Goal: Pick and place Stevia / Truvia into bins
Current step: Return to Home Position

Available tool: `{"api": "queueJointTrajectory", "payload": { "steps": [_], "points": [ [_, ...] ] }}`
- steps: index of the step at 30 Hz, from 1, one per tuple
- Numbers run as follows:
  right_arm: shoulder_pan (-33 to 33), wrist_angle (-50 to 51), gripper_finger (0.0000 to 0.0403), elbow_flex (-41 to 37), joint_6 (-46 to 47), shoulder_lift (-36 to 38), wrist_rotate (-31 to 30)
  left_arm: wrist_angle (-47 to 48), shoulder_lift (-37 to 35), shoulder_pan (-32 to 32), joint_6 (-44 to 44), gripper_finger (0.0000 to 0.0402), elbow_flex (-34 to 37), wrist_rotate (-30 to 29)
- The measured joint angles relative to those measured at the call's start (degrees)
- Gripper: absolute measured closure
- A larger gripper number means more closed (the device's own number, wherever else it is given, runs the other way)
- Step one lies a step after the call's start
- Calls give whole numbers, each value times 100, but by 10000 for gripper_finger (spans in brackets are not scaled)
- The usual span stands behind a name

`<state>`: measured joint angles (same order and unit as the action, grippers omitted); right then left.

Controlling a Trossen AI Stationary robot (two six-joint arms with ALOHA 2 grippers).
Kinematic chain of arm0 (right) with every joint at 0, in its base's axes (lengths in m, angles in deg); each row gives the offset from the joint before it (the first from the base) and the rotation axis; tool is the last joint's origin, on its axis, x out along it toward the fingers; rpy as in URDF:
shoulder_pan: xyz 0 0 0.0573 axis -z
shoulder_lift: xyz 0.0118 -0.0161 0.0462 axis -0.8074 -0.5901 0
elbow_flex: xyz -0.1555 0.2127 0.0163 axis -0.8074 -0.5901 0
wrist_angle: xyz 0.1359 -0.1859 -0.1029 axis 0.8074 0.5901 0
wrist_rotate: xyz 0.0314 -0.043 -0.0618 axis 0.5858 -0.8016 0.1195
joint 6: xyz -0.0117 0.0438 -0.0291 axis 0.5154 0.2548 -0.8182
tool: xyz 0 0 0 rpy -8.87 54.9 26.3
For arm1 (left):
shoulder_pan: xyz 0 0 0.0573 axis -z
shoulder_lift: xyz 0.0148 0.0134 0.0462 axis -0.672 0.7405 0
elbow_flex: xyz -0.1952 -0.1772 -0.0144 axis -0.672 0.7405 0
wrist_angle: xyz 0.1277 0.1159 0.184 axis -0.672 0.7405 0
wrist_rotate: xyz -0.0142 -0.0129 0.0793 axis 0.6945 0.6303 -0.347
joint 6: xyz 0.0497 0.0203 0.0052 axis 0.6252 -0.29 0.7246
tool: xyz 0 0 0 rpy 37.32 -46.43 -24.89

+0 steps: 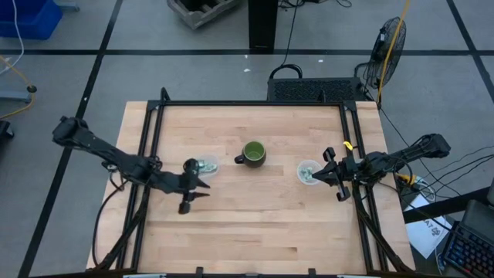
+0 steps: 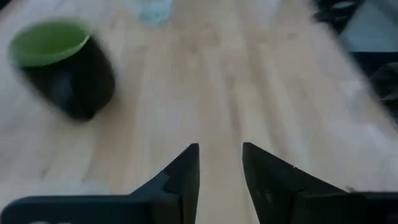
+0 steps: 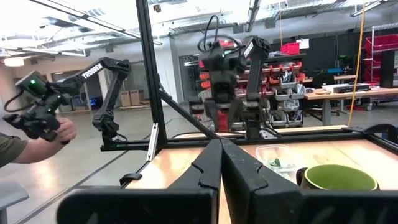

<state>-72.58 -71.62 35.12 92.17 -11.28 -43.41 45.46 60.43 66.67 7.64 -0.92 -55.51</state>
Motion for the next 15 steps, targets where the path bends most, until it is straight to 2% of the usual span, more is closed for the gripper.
{"api": "queueJointTrajectory", "payload": {
  "steps": [4,11,15],
  "points": [
    [1,0,399,2,-1,0,0,-244,-436,64,361,285,172,153],
    [0,0,399,0,-1,0,2,-1691,-1568,-91,444,303,1428,1284],
    [2,0,399,2,-1,0,1,-1822,-2247,-159,407,303,1851,1356]
  ]
}}
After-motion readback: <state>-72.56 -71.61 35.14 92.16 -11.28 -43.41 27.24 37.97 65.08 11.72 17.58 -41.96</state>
